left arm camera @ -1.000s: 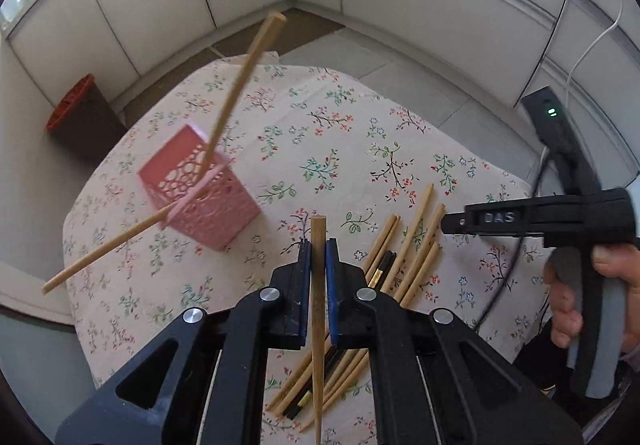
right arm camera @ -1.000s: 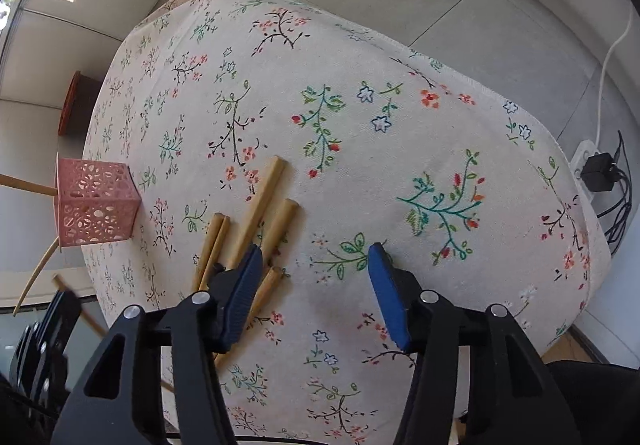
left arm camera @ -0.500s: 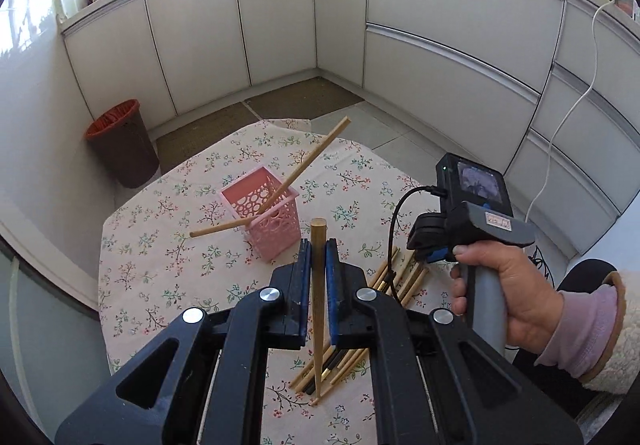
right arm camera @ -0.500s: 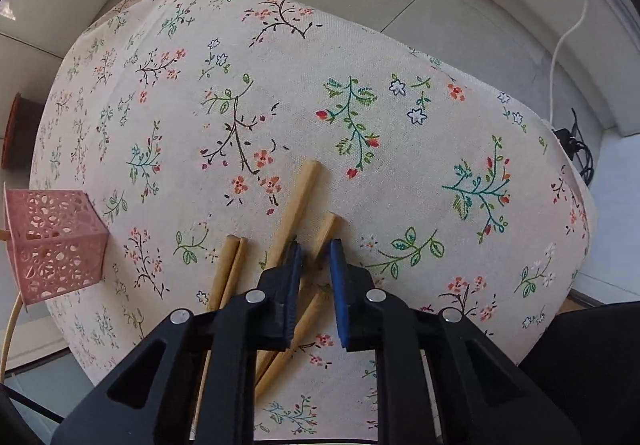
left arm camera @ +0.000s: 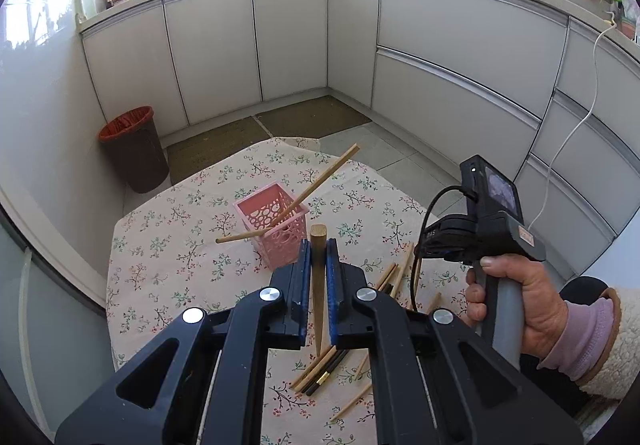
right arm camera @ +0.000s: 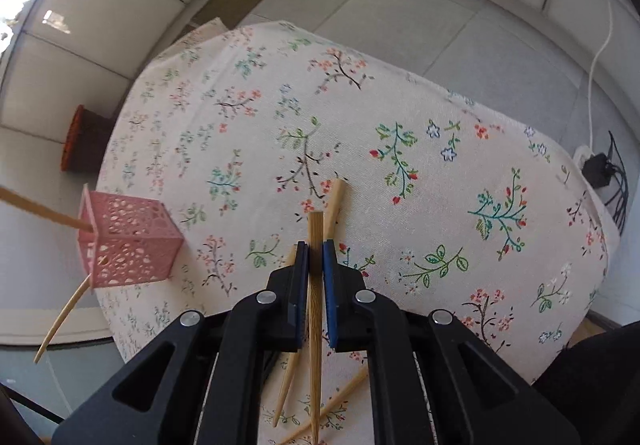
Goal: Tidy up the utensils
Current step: 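Lift the chopstick with the left gripper while the right gripper grasps another chopstick, then carry both held bamboo chopsticks up over the pink mesh holder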
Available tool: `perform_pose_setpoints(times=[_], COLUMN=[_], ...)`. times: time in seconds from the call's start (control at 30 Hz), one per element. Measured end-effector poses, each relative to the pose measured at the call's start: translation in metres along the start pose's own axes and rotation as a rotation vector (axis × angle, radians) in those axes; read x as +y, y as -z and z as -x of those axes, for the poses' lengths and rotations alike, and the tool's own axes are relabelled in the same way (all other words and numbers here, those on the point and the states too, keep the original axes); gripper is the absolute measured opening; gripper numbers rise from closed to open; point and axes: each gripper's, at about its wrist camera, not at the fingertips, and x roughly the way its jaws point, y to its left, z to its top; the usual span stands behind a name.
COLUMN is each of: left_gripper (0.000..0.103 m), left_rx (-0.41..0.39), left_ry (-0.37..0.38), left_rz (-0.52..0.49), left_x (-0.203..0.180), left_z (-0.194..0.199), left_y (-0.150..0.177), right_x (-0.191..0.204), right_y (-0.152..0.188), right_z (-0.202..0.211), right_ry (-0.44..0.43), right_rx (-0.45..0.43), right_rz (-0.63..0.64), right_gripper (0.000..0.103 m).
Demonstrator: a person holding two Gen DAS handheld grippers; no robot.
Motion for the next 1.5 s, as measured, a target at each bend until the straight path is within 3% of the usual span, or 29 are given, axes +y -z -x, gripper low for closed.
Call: perform_pose_setpoints(times=[0.17, 0.47, 0.8, 1.03, 1.3, 1.5], left_gripper=[0.006, 0.006, 0.006, 0.006, 0.006, 0.006], left_rx=[-0.042, -0.083, -0.136, -0.192, -0.232, -0.213], left_ry=[-0.023, -0.054, -0.102, -0.151, -0.187, -0.214], left_rz=[0.045, 0.165, 0.189, 0.215, 0.292, 0.327], left_x=[-0.001, 0.008, 0.01, 0.021, 0.044, 0.066], left_z=[0.018, 0.043, 0.064, 0.064, 0.031, -0.003], left_y=[-0.004, -0.022, -0.065, -0.103, -0.124, -0.121], right_x=[0.01, 0.024, 0.058, 0.099, 0.158, 0.181], right_y=[0.01, 0.017, 0.005, -0.016, -0.028, -0.035], right_z=[0.058, 0.147, 0.228, 0.274, 0.263, 0.216], right_ry=[-0.091, -0.216, -0.336, -0.421, -0.42, -0.415], right_rx=[-0.099, -0.183, -0.285, -0.411, -0.566, -0.574], right_rz=[0.142, 0.283, 0.373, 0.406, 0.484, 0.513], right_gripper=[0.008, 0.008, 0.008, 0.008, 0.008, 0.008])
